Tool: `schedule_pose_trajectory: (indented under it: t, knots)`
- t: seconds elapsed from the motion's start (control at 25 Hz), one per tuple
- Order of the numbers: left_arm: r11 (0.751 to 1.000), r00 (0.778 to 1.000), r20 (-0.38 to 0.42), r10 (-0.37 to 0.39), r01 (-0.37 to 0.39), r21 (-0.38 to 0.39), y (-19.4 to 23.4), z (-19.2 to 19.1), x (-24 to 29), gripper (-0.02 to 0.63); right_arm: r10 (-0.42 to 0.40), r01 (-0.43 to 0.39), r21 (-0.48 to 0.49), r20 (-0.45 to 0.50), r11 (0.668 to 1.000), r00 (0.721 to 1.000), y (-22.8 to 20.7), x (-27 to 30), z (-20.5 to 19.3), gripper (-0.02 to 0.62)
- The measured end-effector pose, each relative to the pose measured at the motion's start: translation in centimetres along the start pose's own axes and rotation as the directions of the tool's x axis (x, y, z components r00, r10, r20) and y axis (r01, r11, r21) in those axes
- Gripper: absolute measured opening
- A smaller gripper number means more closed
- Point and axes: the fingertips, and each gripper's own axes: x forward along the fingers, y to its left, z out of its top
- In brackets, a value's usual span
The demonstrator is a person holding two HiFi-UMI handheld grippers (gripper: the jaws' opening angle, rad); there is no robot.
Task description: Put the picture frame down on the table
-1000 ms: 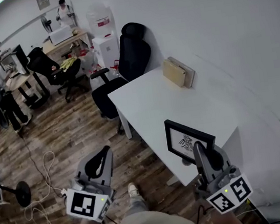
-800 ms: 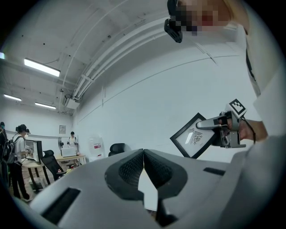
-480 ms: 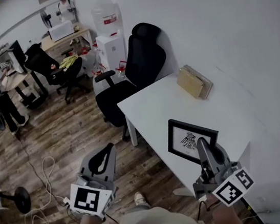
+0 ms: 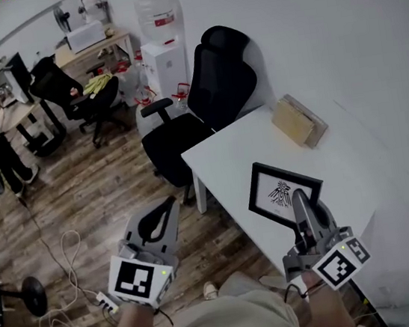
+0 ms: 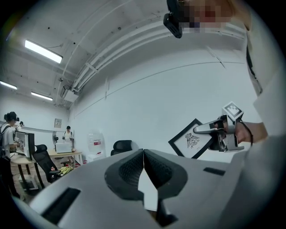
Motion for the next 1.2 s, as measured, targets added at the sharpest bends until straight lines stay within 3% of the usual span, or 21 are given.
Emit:
schedule_pose_trajectory:
  t: [0.4,0.88,1.2]
  knots:
    - [0.998,0.999,-0.032,-0.028,0.026,-0.061,3.3,-4.5,5.2,0.023,-0.049,0.055,0.106,-0.055,0.993,0.997,-5.1,6.6,-4.0,0.031]
    - [0.995,0.996,-0.070,-0.062,0.055,-0.088,6.9,-7.1,12.9,0.023,-0.070,0.075,0.056,-0.087,0.996,0.994,-9.1,13.8,-5.4,0.031]
    - [0.993,0.987,-0.132,-0.096,0.087,-0.074,10.4,-10.0,21.9,0.023,-0.104,0.122,0.131,-0.137,0.984,0.985,-16.5,21.6,-8.7,0.031]
